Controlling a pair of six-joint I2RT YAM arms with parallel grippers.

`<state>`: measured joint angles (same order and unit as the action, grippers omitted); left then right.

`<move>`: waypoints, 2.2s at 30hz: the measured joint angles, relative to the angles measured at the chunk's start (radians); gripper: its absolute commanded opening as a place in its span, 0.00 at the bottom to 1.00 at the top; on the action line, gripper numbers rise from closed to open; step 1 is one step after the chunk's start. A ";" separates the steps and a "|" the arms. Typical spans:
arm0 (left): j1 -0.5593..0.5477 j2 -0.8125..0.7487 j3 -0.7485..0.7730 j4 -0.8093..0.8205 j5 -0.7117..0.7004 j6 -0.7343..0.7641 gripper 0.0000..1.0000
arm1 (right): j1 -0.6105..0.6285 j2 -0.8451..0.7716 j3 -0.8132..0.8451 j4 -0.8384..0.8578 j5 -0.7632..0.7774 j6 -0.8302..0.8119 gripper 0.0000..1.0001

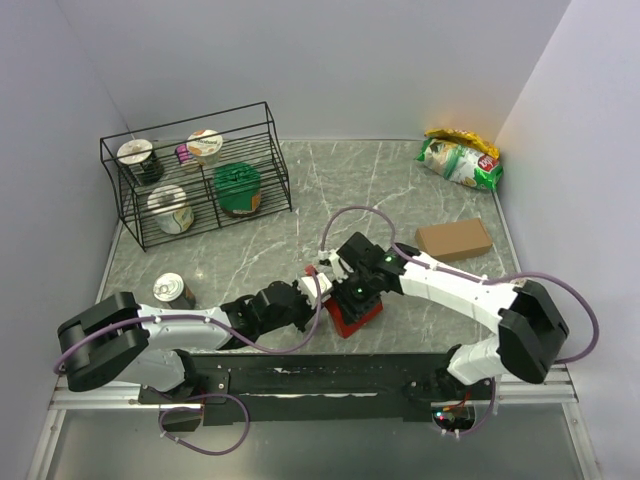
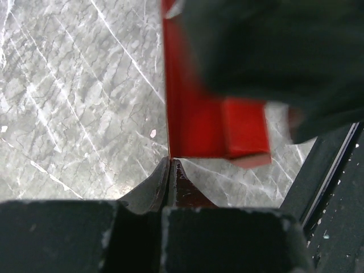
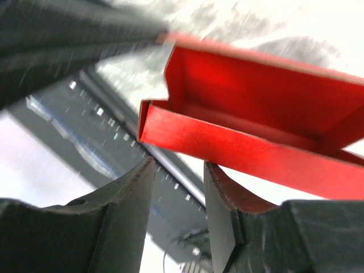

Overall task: Fold the paper box
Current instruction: Close the paper box at the center of the board.

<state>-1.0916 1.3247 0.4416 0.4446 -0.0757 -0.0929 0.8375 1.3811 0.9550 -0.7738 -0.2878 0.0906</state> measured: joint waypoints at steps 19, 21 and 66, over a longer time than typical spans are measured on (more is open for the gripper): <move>0.129 0.145 0.011 0.031 0.080 0.000 0.01 | -0.072 0.257 0.071 0.205 0.005 0.004 0.48; 0.165 0.171 0.029 0.028 0.108 -0.005 0.01 | -0.080 0.280 0.089 0.209 -0.004 0.012 0.49; 0.363 0.229 0.233 -0.134 0.465 0.237 0.01 | -0.259 -0.060 0.070 0.208 -0.174 -0.640 1.00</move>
<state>-0.7284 1.5532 0.6746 0.3103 0.3897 0.1444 0.5789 1.3212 1.0248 -0.5655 -0.4622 -0.5491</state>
